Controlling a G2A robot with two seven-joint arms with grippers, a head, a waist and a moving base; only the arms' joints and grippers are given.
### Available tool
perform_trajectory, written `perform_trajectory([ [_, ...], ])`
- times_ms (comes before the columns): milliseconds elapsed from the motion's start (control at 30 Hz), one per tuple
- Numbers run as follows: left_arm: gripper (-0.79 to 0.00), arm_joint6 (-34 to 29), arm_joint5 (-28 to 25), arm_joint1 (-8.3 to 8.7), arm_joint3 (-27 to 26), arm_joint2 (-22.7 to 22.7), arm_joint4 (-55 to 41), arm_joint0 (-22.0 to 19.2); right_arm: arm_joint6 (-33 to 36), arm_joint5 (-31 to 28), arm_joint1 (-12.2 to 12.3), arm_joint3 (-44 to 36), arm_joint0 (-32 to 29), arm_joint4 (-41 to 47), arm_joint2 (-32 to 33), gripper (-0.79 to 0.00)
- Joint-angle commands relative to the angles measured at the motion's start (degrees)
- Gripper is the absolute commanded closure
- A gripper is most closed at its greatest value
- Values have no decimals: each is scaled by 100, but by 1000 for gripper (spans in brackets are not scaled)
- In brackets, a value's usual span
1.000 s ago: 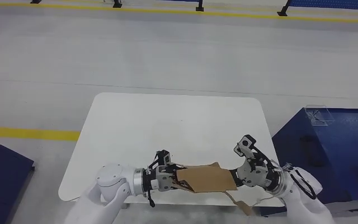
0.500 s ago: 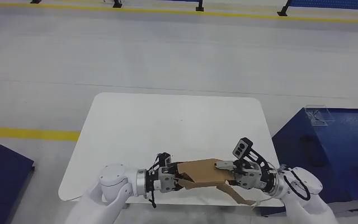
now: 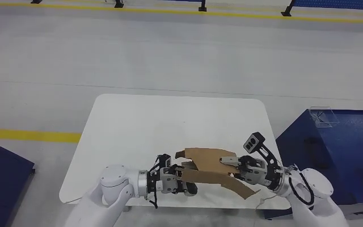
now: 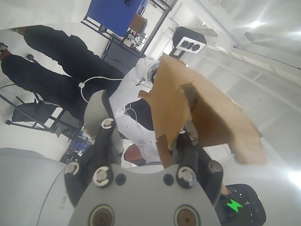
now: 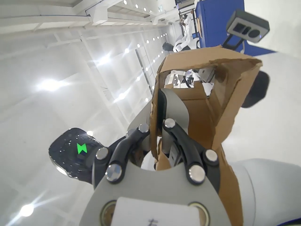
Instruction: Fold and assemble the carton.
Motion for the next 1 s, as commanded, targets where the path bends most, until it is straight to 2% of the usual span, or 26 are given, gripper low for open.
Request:
perform_trajectory([
  [0, -785, 0, 0, 0, 0, 0, 0, 0, -95, -618, 3, -11, 10, -323, 103, 0],
  [333, -785, 25, -17, -1, -2, 1, 0, 10, -101, -594, 2, -32, -5, -305, 70, 0],
  [433, -785, 404, -414, -11, -80, -124, -107, 124, -11, -508, 4, -72, -17, -151, 16, 0],
  [633, -785, 780, -1172, 31, -406, -586, -143, 445, 178, -697, 36, -26, -37, -270, 145, 0],
  [800, -785, 619, -1605, 87, -892, -884, -150, 806, 110, -724, 42, 5, -50, -303, 202, 0],
  [900, -785, 619, -1605, 87, -892, -884, -150, 806, 74, -747, 42, -5, -47, -325, 208, 0],
  [967, -785, 631, -1626, 87, -920, -879, -119, 807, -143, -972, 43, -83, -68, -560, 246, 0],
])
